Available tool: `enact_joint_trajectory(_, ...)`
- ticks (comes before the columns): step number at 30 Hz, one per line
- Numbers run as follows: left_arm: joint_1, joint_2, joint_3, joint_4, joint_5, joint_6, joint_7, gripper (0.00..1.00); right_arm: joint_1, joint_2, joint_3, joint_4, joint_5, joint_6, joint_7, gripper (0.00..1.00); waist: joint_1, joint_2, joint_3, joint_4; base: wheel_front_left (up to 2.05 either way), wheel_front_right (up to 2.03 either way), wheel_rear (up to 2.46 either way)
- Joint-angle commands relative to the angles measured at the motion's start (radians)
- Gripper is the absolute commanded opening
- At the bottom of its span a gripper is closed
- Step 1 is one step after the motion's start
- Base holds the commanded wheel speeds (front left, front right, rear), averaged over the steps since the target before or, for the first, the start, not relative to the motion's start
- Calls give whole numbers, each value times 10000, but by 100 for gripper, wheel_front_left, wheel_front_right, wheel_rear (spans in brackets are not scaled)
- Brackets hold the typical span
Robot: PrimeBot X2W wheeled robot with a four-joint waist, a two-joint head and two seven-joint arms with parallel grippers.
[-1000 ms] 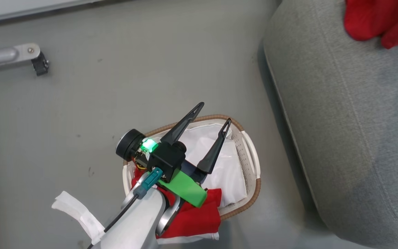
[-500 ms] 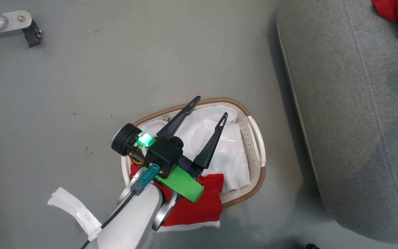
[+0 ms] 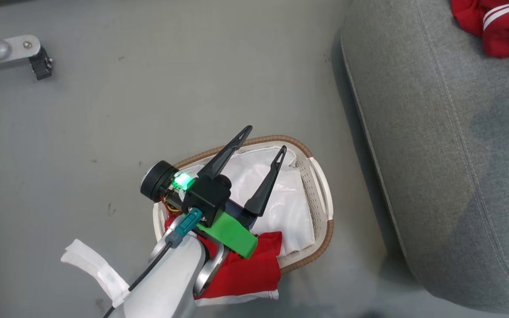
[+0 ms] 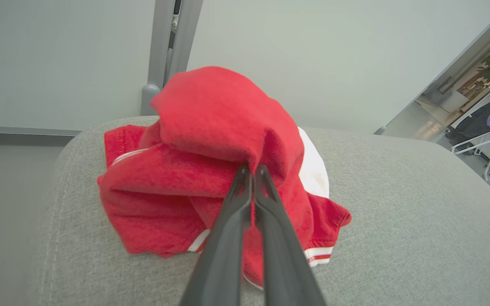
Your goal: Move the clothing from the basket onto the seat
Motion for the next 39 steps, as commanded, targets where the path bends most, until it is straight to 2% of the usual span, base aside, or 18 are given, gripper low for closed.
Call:
enact_joint_trajectory(1,201,-22,52,45,-41,-28,-9,100,262,2,118,-66,60,-14,-46,100,-1,96,-296,0,0,0,0)
enact_joint_trajectory(13,1087,-153,1075,85,-158,-28,-9,100,887,87,1668,-981,626,-14,-47,100,-1,96,-2101,234,0,0,0)
enact_joint_trajectory(21,1878,-228,2118,52,-55,27,-9,100,1318,426,2849,-1600,1300,-14,-48,100,-1,96,-3200,664,0,0,0)
enact_joint_trajectory(29,2805,-301,3419,-144,-24,169,-9,100,2525,1036,3460,-2557,1978,-14,-48,100,-1,96,-3757,1078,0,0,0)
enact_joint_trajectory(39,3932,-388,4884,-302,134,301,-7,100,4740,2150,3466,-4096,2488,-14,-48,100,-1,96,-4065,1491,0,0,0)
